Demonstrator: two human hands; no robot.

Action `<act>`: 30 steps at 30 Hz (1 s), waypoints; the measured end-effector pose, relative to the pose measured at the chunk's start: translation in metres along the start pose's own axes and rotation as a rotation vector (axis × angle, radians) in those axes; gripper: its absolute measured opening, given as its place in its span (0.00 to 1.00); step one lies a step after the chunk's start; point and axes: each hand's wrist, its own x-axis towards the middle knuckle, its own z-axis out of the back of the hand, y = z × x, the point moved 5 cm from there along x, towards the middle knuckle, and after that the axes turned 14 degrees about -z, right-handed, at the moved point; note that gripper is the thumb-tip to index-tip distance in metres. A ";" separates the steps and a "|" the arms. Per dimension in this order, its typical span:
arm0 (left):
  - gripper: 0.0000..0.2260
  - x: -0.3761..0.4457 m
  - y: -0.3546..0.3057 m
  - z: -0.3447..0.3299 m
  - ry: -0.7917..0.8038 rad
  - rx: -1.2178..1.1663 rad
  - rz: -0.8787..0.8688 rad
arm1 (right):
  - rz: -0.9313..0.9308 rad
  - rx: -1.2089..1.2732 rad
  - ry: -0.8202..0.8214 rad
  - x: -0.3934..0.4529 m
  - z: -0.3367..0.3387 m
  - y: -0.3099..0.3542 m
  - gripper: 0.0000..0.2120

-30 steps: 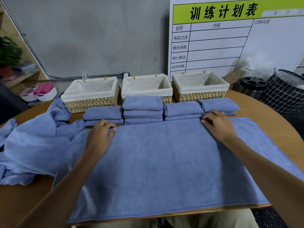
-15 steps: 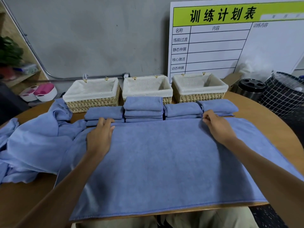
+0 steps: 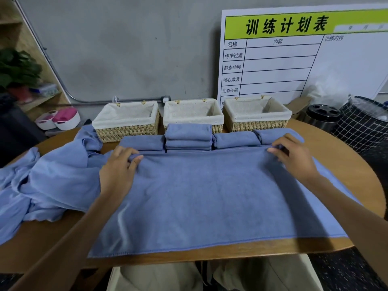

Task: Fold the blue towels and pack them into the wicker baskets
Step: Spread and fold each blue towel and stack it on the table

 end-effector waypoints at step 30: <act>0.06 -0.093 0.009 0.001 0.353 -0.229 -0.231 | -0.053 -0.096 0.116 -0.107 0.022 -0.017 0.02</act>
